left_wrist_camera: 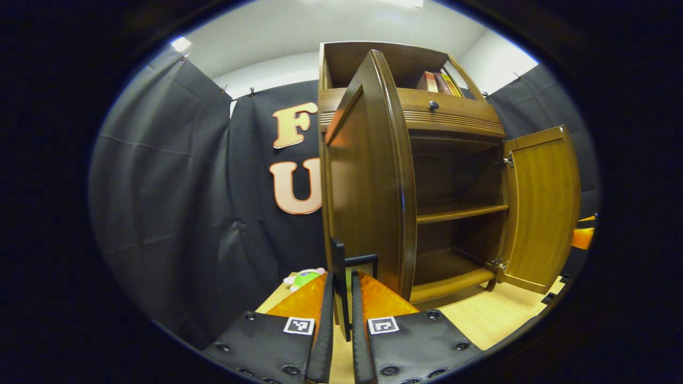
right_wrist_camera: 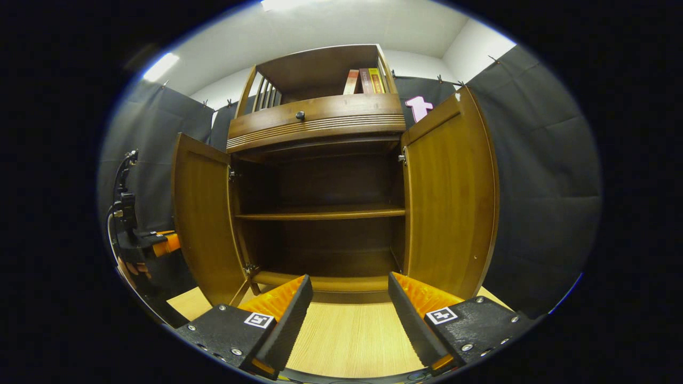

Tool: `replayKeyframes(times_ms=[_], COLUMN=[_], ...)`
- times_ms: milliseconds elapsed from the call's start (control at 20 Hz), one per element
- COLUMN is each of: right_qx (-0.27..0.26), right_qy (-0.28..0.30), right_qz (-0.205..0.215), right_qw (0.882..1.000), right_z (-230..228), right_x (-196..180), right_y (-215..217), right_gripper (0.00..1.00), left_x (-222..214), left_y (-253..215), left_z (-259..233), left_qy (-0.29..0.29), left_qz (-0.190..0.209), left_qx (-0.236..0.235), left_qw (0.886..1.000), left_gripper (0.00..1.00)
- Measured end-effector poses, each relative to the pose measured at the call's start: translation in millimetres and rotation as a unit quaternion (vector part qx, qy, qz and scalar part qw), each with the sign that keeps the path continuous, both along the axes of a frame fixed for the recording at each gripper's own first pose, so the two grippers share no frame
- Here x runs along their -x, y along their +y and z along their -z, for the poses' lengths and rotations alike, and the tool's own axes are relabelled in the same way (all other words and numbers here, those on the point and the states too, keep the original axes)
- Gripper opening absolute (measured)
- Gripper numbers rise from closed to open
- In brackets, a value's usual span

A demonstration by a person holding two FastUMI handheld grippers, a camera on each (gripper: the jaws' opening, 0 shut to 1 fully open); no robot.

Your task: Open the right door of the double-door shoe cabinet with the right hand, and open the left door with the left hand.

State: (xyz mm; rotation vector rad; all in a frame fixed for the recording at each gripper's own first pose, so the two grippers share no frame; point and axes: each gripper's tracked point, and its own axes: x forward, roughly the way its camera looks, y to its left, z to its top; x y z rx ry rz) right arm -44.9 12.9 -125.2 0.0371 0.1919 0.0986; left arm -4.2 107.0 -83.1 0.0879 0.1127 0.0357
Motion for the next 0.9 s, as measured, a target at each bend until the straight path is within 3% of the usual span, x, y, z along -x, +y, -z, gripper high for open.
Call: replayKeyframes(times_ms=[250,450,900], right_qx=[-0.003,0.004,0.006], right_qy=[-0.001,0.001,-0.001], right_qz=[-0.003,-0.004,-0.014], right_qw=[1.000,1.000,1.000], right_z=[-1,1,5], right_x=[2,3,-5], right_y=[30,42,63], right_gripper=[0.88,0.88,0.88], left_x=[-3,-6,-8], left_y=[38,47,84], left_z=[5,7,5], left_qy=[0.006,0.003,-0.004], left_qz=[0.024,0.073,0.101], left_qx=[0.022,0.032,0.043], left_qw=[0.999,0.997,0.994], left_gripper=[0.22,0.22,0.22])
